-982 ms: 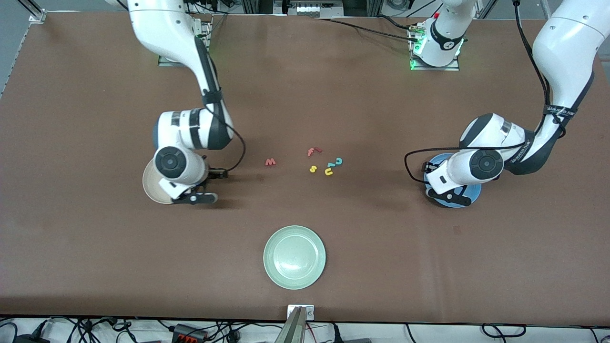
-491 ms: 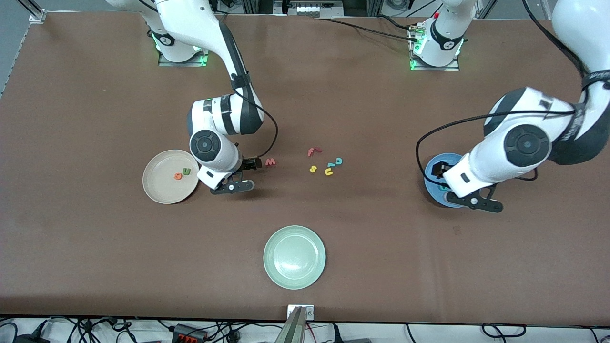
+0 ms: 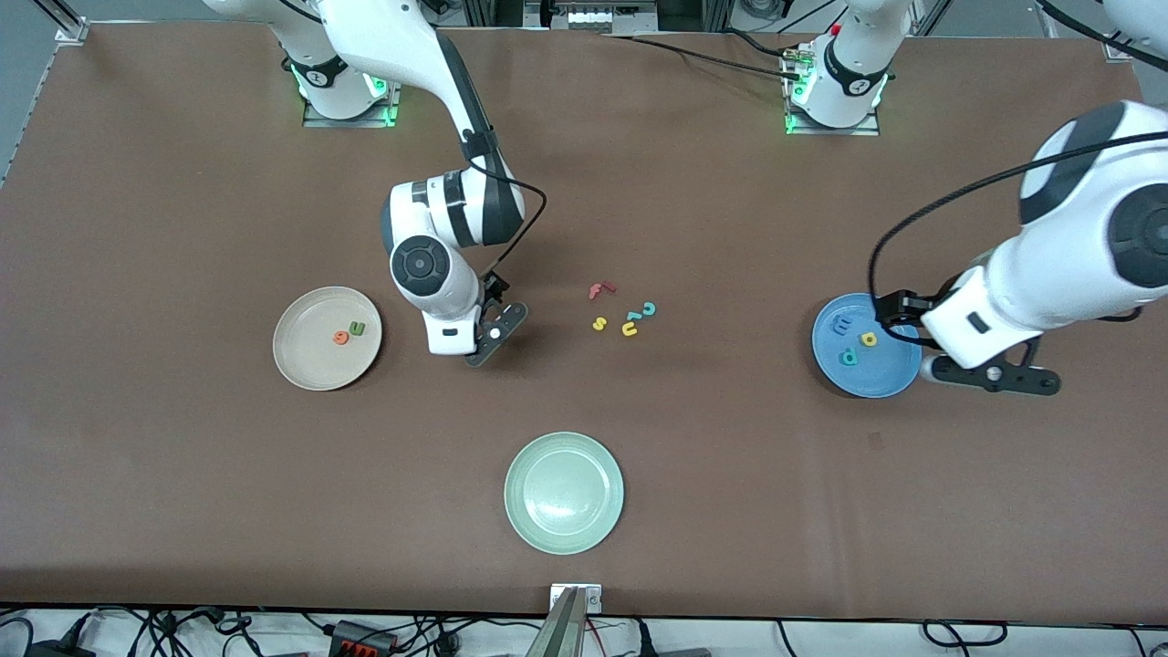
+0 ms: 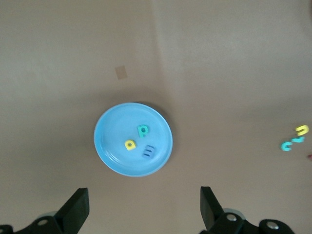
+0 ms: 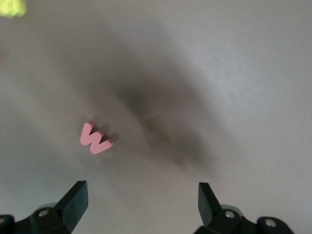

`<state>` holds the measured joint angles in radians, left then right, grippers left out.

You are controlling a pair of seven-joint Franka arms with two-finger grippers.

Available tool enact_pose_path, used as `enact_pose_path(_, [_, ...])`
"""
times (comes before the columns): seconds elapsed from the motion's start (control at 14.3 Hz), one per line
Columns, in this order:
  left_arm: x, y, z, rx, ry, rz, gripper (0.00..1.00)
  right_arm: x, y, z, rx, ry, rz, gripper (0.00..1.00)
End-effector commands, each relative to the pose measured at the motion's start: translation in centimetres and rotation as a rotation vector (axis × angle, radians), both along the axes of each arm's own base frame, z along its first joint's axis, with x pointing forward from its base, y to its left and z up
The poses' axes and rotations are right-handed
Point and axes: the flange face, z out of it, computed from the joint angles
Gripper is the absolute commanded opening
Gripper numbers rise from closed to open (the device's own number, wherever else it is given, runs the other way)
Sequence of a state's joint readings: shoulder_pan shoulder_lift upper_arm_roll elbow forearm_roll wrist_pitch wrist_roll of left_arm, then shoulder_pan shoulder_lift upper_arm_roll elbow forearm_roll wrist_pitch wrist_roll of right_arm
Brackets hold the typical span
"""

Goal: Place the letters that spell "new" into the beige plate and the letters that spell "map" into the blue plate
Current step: 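Grasp the pink w with the right gripper while the left gripper withdraws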

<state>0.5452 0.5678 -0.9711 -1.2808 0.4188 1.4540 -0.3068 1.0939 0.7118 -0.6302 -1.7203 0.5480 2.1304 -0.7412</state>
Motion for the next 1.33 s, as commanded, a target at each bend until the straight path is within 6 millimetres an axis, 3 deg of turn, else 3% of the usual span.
enact_pose_path(0.0, [-1.4,1.3,3.4,-0.016,0.009,0.122,1.0,-1.3,2.4,-0.1,0.012,-0.037,0.193,1.0])
enact_pose_path(0.07, [-2.2,1.5,4.3,-0.033,0.001,0.163,1.0,-2.1,3.5,-0.2,0.001,-0.06,0.235,1.0])
enact_pose_path(0.21, [-4.1,2.1,4.7,-0.023,-0.038,0.214,1.0,-2.8,3.8,-0.9,-0.007,-0.083,0.256,1.0])
enact_pose_path(0.49, [-6.9,3.8,3.4,-0.021,-0.198,0.02,1.0,-4.1,4.0,-2.7,-0.018,-0.167,0.362,1.0])
enact_pose_path(0.84, [-7.0,4.3,5.1,-0.023,-0.276,0.004,1.0,-5.7,5.1,-3.5,-0.023,-0.167,0.431,1.0])
enact_pose_path(1.05, [-7.7,5.5,4.7,-0.102,-0.172,0.058,1.0,-6.4,5.8,-4.2,-0.03,-0.16,0.466,1.0])
enact_pose_path(1.26, [-7.6,4.9,5.2,-0.108,-0.179,0.052,1.0,-6.4,5.5,-5.0,-0.041,-0.15,0.504,0.97])
